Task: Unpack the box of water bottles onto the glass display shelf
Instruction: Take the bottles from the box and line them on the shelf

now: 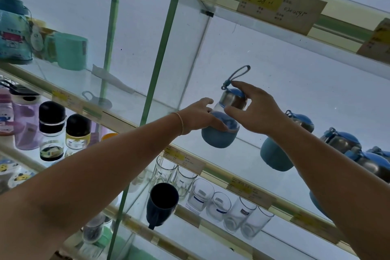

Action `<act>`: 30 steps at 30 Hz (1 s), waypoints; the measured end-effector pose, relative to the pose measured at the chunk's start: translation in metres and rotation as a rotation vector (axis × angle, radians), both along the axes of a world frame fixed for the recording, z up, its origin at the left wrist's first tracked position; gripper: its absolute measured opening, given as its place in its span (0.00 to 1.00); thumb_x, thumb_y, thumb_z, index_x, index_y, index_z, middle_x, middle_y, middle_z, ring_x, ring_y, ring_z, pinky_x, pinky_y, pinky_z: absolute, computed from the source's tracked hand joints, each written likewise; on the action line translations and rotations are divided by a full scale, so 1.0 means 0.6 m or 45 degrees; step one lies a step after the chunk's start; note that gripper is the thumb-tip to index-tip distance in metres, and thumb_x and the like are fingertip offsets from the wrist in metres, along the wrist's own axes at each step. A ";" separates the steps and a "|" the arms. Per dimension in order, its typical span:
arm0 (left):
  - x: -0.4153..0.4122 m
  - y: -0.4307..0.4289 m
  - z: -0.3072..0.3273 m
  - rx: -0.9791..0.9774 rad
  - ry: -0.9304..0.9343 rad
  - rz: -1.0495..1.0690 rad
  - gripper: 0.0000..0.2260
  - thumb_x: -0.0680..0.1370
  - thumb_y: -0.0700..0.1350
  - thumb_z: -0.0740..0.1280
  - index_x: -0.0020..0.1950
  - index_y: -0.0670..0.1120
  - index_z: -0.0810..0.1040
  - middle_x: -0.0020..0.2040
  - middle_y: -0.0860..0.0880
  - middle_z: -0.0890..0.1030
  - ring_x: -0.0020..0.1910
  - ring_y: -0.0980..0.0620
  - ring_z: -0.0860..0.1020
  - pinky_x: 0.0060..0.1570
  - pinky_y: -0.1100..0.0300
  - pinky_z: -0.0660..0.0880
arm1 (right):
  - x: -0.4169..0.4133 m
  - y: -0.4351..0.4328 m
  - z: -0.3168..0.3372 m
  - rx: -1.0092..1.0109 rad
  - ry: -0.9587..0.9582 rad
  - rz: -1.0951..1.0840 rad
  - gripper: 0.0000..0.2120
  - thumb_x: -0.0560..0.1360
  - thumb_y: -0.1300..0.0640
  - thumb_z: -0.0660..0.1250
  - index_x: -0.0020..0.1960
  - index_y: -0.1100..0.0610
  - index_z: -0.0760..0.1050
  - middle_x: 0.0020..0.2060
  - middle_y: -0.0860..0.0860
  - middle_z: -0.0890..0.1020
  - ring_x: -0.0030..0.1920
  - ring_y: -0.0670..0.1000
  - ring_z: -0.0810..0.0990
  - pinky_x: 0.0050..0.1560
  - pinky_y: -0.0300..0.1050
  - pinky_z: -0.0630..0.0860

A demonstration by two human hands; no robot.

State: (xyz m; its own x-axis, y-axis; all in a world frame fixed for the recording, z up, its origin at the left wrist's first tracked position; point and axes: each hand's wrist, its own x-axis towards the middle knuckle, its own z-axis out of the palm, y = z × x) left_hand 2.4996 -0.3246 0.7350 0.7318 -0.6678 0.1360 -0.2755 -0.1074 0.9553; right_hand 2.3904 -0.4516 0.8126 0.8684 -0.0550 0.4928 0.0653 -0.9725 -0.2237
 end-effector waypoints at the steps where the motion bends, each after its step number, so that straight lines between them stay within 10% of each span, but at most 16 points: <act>1: 0.000 -0.001 0.000 0.001 0.012 -0.005 0.44 0.69 0.43 0.78 0.77 0.43 0.56 0.66 0.43 0.75 0.62 0.43 0.74 0.62 0.50 0.75 | 0.000 0.002 0.001 -0.032 0.008 0.004 0.30 0.75 0.51 0.72 0.75 0.48 0.67 0.66 0.52 0.76 0.64 0.52 0.74 0.59 0.40 0.67; 15: -0.003 0.014 -0.016 0.106 -0.034 0.097 0.45 0.69 0.57 0.76 0.77 0.42 0.56 0.71 0.40 0.71 0.65 0.43 0.72 0.62 0.51 0.74 | 0.011 -0.009 0.021 -0.257 0.151 -0.031 0.19 0.80 0.52 0.63 0.71 0.46 0.72 0.52 0.54 0.72 0.52 0.51 0.70 0.53 0.42 0.64; 24: -0.017 0.021 -0.010 0.108 -0.076 0.144 0.46 0.68 0.54 0.78 0.78 0.44 0.55 0.71 0.40 0.70 0.65 0.43 0.72 0.60 0.52 0.75 | 0.009 -0.007 0.042 -0.333 0.261 -0.051 0.32 0.80 0.47 0.65 0.79 0.43 0.54 0.67 0.58 0.70 0.64 0.58 0.72 0.63 0.51 0.70; 30: -0.018 0.017 -0.013 -0.099 -0.114 0.360 0.57 0.63 0.52 0.81 0.80 0.49 0.45 0.75 0.40 0.66 0.71 0.40 0.69 0.67 0.45 0.71 | 0.017 -0.017 0.040 -0.278 0.200 -0.086 0.28 0.77 0.46 0.69 0.72 0.56 0.67 0.63 0.56 0.77 0.60 0.56 0.76 0.61 0.52 0.74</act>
State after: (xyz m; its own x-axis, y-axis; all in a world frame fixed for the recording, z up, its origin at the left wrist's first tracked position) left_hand 2.4889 -0.3144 0.7273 0.8700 -0.4244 0.2511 -0.3288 -0.1196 0.9368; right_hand 2.4004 -0.4620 0.8367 0.9332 -0.0226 0.3586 -0.0200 -0.9997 -0.0109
